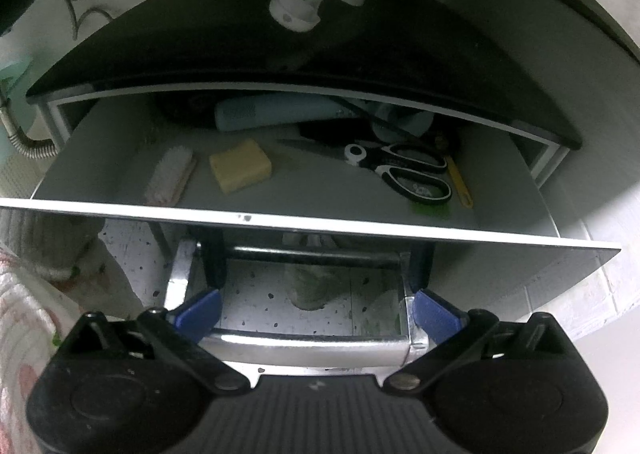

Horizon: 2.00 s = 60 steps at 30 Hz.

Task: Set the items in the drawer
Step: 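Keep pulling the drawer fully open with the right gripper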

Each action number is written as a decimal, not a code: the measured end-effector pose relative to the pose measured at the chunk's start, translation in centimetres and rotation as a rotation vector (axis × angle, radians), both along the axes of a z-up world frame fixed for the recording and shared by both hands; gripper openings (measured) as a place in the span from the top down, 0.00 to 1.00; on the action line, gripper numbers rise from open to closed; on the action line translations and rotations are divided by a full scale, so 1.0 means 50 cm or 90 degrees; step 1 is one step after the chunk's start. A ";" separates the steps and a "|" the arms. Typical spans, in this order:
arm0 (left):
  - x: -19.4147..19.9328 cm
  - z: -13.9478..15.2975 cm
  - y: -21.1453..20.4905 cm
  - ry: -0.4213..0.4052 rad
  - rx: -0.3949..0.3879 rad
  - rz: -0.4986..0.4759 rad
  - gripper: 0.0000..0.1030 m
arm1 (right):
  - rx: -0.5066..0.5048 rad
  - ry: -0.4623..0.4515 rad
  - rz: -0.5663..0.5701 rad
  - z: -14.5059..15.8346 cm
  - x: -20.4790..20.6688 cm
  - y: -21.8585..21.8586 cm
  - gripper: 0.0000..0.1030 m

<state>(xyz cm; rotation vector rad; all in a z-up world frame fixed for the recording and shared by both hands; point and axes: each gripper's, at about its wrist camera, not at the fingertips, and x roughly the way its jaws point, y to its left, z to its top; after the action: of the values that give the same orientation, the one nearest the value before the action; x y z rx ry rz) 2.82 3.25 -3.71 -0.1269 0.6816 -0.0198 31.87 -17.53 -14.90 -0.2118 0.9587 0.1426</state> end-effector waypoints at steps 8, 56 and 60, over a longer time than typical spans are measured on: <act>-0.003 -0.001 0.004 0.000 -0.004 0.002 0.09 | -0.001 0.005 -0.001 0.000 -0.003 0.002 0.00; -0.018 0.017 0.009 -0.031 -0.017 0.007 0.10 | -0.013 0.045 -0.013 0.004 0.021 0.009 0.00; -0.021 0.019 0.010 -0.035 -0.018 0.008 0.10 | -0.015 0.054 -0.016 0.006 0.022 0.010 0.00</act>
<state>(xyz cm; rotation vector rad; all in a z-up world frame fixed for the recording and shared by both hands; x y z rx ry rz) 1.78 3.76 -2.75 -0.1582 0.6260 -0.0205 32.98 -17.03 -14.59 -0.2167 1.0482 0.1174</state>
